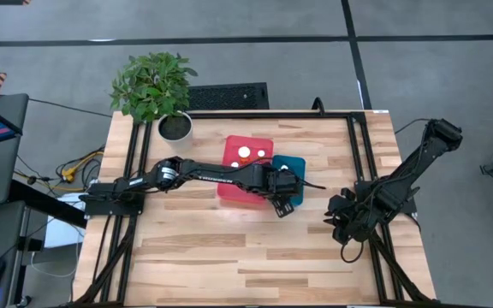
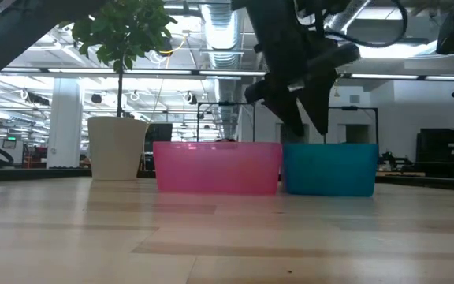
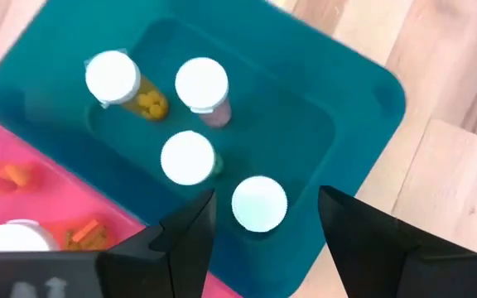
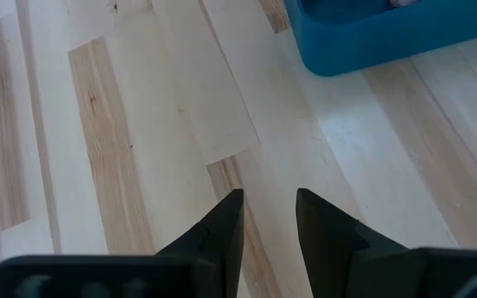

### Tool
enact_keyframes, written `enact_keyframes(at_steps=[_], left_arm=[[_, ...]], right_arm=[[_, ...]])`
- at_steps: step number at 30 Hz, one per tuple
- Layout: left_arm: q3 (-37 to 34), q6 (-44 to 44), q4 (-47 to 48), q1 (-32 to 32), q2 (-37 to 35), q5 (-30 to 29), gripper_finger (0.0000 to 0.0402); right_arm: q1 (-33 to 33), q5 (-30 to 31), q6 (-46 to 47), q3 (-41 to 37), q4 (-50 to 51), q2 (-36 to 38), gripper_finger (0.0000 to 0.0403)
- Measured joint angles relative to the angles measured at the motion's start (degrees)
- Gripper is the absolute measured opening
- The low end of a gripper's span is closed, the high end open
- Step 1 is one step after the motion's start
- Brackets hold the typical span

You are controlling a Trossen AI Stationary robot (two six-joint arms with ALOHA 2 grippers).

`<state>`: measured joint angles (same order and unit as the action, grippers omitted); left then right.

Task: Pick and place medicine bottles into bin by pill shape (circle, oval)
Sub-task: Return to Home Position

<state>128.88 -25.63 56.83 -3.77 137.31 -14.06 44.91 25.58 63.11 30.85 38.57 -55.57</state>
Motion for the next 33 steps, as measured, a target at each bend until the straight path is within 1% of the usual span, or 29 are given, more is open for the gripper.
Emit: enact_keyframes(at_steps=[4, 6, 8, 10, 12, 17, 21, 24, 26, 28, 30, 33], left_arm=[[2.93, 0.32, 1.00, 0.02, -0.43, 0.59, 0.0206], [5.54, 1.73, 2.60, 0.02, -1.12, 2.34, 0.0206], [5.66, 3.21, 0.65, 0.02, -3.35, 5.38, 0.0206], [5.03, 4.14, 1.24, 0.02, -6.82, 8.16, 0.0206], [5.68, 5.11, 1.32, -0.08, -10.16, 9.37, 0.0206], [5.99, 5.80, 1.34, -0.34, -20.98, 9.09, 0.0206], [6.03, 10.10, 2.62, -0.48, -30.52, 9.87, 0.0206], [6.01, 13.22, 4.93, -0.48, -37.33, 9.97, 0.0206], [6.01, 11.91, 6.50, -0.44, -41.66, 9.92, 0.0206], [6.06, 11.86, 8.94, -0.84, -45.56, 10.14, 0.0206], [5.79, 15.29, 11.73, -1.85, -48.60, 10.08, 0.0206], [1.95, 17.31, 11.54, -3.53, -53.59, 7.89, 0.0206]], right_arm=[[-0.02, 0.00, 0.00, 0.00, -0.35, 0.00, 0.0120], [-0.05, 0.00, -0.02, 0.00, -1.38, 0.09, 0.0120], [-0.07, 0.00, -0.07, 0.09, -2.17, 0.41, 0.0120], [-0.07, 0.00, -1.13, 0.88, -1.87, 1.10, 0.0120], [-0.07, 0.02, -3.61, 2.41, -1.79, 2.43, 0.0120], [-1.43, 1.98, -14.54, 8.93, 0.97, 8.91, 0.0120], [-3.69, 4.74, -22.74, 17.09, 4.93, 15.28, 0.0120], [-4.95, 4.31, -27.89, 23.18, 6.83, 19.37, 0.0120], [-5.07, 4.48, -30.50, 25.85, 6.33, 21.35, 0.0120], [-5.35, 4.19, -31.58, 28.05, 6.16, 23.45, 0.0120], [-5.25, 3.00, -30.57, 29.64, 5.88, 26.15, 0.0120], [-5.25, 3.84, -38.76, 29.65, 5.92, 31.19, 0.0120]])
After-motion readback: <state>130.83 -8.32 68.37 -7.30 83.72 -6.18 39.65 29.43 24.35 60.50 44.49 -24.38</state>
